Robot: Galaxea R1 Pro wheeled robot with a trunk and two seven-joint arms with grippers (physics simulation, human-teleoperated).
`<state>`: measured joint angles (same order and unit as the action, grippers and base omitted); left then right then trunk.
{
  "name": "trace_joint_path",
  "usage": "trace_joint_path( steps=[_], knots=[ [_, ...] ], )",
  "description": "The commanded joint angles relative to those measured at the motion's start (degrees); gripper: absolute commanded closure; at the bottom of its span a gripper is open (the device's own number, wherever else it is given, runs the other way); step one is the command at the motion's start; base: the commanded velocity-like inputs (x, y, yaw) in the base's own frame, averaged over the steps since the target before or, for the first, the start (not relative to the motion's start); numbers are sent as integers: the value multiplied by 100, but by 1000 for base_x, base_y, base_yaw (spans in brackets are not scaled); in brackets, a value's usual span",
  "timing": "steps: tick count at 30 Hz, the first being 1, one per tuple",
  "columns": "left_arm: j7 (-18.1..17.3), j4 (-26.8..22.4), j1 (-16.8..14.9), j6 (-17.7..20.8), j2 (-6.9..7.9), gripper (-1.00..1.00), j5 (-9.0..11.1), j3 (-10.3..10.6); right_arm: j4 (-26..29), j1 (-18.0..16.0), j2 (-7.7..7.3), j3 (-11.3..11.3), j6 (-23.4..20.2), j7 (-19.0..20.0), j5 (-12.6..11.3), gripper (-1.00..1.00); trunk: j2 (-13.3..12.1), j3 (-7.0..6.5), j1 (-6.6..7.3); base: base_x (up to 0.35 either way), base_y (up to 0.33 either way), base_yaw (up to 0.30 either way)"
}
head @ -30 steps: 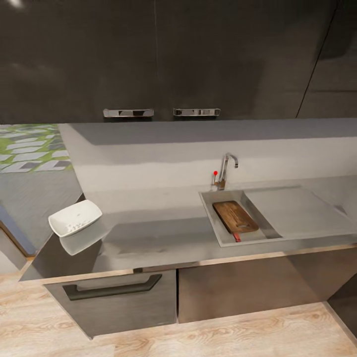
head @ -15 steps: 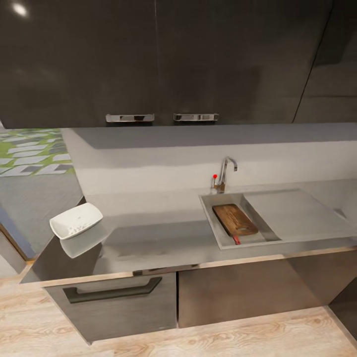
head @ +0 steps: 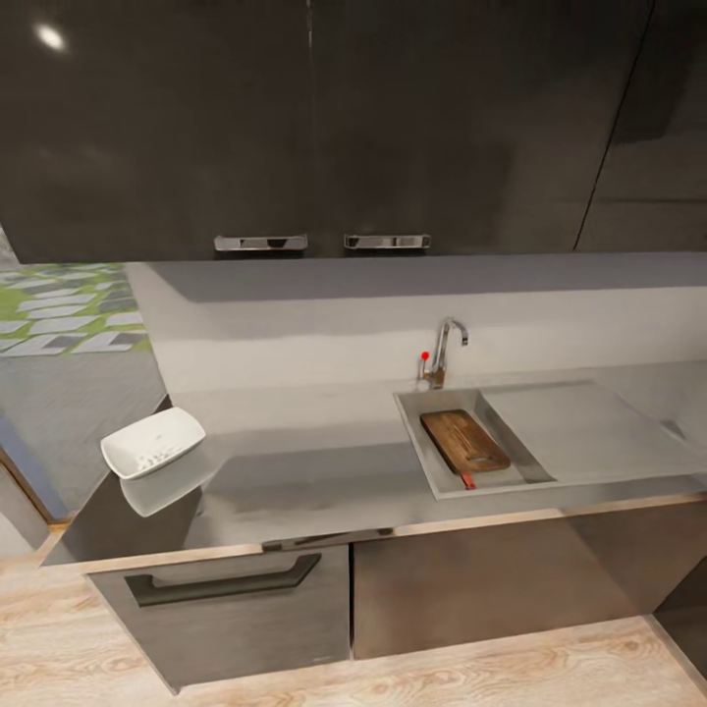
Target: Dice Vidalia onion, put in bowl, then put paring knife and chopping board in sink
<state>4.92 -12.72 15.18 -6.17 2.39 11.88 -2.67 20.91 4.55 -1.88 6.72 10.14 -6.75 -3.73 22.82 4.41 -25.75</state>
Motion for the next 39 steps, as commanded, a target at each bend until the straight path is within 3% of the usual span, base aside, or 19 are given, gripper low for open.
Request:
trace_joint_path(
  steps=[1,39],
  knots=[
    [1,-11,3,-5,-2,-100,27,-14,10,2,-6,48,6,-36,-40,-100,10,0,-4,0,0,0],
    [0,-11,3,-5,-2,-100,25,-14,17,2,-13,48,18,-44,-17,-100,10,-341,-4,0,0,0]
  ],
)
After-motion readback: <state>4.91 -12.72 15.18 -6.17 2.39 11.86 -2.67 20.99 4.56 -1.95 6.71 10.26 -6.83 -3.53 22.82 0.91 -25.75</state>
